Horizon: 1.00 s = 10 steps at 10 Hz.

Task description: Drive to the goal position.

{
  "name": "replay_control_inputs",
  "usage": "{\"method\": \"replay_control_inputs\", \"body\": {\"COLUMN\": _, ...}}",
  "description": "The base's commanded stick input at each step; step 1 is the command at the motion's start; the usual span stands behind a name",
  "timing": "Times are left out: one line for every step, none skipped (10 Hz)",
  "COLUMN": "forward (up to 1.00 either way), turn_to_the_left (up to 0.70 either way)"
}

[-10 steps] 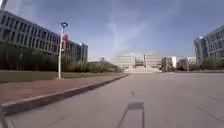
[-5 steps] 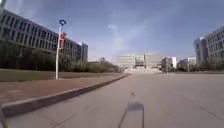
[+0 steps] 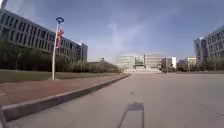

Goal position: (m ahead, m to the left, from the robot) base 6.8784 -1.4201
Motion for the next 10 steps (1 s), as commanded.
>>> {"method": "replay_control_inputs", "body": {"forward": 0.7, "turn_to_the_left": 0.0}}
{"method": "replay_control_inputs", "body": {"forward": 0.7, "turn_to_the_left": 0.0}}
{"method": "replay_control_inputs", "body": {"forward": 0.7, "turn_to_the_left": 0.0}}
{"method": "replay_control_inputs", "body": {"forward": 0.7, "turn_to_the_left": 0.0}}
{"method": "replay_control_inputs", "body": {"forward": 0.7, "turn_to_the_left": 0.0}}
{"method": "replay_control_inputs", "body": {"forward": 0.7, "turn_to_the_left": 0.0}}
{"method": "replay_control_inputs", "body": {"forward": 0.7, "turn_to_the_left": 0.0}}
{"method": "replay_control_inputs", "body": {"forward": 0.7, "turn_to_the_left": 0.0}}
{"method": "replay_control_inputs", "body": {"forward": 0.7, "turn_to_the_left": 0.0}}
{"method": "replay_control_inputs", "body": {"forward": 0.7, "turn_to_the_left": 0.0}}
